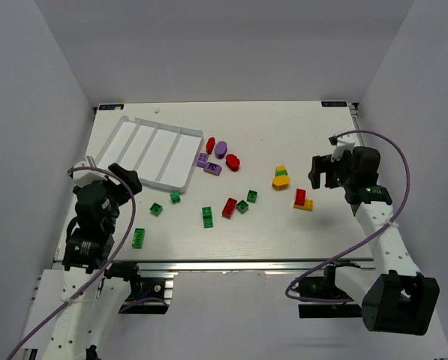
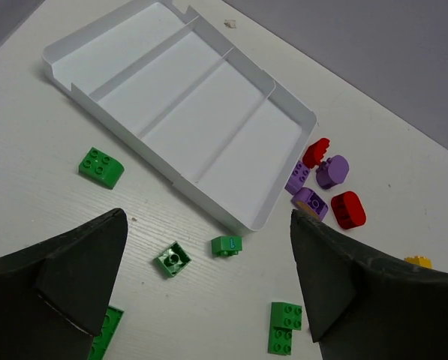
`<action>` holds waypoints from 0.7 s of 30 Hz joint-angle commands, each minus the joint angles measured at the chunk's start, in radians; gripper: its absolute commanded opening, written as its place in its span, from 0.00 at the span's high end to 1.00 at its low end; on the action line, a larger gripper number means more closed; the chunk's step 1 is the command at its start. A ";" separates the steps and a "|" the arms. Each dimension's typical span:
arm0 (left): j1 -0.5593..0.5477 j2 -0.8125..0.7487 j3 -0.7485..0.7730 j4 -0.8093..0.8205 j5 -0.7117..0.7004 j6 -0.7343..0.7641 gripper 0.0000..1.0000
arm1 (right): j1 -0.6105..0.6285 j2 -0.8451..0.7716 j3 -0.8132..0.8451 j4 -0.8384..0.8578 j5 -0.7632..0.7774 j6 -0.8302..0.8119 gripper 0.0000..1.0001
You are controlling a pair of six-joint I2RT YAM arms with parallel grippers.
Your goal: Sort the legos into containers by color
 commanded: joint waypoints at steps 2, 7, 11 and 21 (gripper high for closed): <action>0.001 -0.015 0.002 -0.009 0.029 -0.016 0.02 | 0.003 -0.041 0.045 -0.125 -0.363 -0.286 0.10; 0.001 0.013 0.010 -0.017 0.030 -0.031 0.02 | 0.023 -0.142 -0.059 -0.481 -0.710 -1.182 0.11; 0.001 0.053 0.008 -0.020 0.027 -0.047 0.03 | 0.071 -0.217 -0.134 -0.509 -0.862 -1.216 0.11; 0.003 0.175 -0.026 -0.013 0.059 -0.148 0.82 | 0.135 -0.176 -0.126 -0.340 -0.646 -0.749 0.52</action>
